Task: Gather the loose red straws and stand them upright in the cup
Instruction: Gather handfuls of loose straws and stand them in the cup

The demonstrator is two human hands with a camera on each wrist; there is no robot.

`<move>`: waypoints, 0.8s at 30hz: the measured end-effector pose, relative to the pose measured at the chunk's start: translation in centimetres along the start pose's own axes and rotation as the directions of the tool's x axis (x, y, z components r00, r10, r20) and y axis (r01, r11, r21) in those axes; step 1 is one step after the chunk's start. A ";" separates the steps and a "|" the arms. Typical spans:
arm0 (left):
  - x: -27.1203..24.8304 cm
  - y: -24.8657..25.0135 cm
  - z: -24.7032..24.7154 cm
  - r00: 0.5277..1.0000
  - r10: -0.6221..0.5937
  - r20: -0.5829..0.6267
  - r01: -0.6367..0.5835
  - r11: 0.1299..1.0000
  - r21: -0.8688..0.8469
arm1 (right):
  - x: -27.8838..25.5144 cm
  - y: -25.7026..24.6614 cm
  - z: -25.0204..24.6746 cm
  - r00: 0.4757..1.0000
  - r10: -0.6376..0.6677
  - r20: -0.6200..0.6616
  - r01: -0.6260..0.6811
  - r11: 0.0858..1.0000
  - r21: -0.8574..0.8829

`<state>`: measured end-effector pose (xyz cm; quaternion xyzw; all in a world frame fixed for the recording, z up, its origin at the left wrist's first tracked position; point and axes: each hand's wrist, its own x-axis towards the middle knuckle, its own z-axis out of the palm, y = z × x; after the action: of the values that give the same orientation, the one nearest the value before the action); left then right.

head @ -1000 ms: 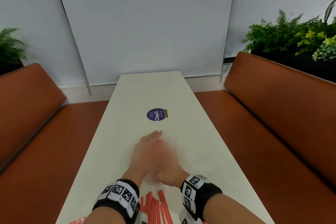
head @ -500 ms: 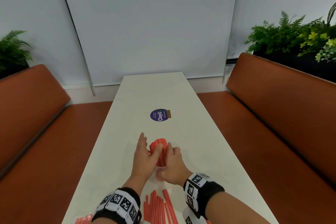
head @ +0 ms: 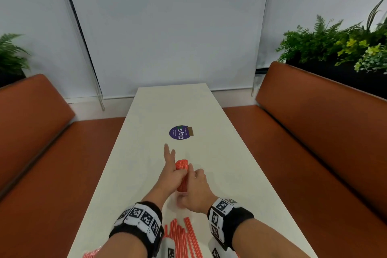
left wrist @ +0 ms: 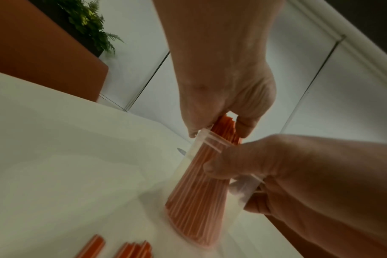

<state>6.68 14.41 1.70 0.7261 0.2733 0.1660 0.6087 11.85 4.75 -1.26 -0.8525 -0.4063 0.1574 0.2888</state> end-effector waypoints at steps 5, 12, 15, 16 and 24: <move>-0.8 -0.1 0.2 0.972 -0.112 -0.207 0.096 0.992 -0.088 | 0.1 0.0 -0.1 1.000 0.008 0.021 -0.008 1.000 0.015; 1.3 -6.7 0.6 0.946 -0.197 -0.257 0.246 0.954 0.172 | 0.3 -0.3 -0.4 1.000 0.005 0.015 -0.005 1.000 0.003; -0.6 -2.8 0.7 0.973 -0.142 -0.181 0.175 0.967 0.183 | 0.3 -0.4 -0.5 1.000 0.016 0.013 -0.016 1.000 0.018; -1.0 -1.7 0.7 0.976 -0.149 -0.157 0.178 0.966 0.189 | 0.2 -0.3 -0.4 1.000 0.023 0.014 -0.023 0.999 0.023; -1.1 -2.0 0.7 0.981 0.178 -0.075 -0.108 0.827 0.552 | -0.3 -0.7 -0.7 0.999 0.026 0.028 -0.027 0.999 0.046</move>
<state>5.75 13.42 -0.33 0.8760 0.2910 0.1708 0.3446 11.61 4.59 -0.25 -0.8486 -0.3949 0.1823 0.3010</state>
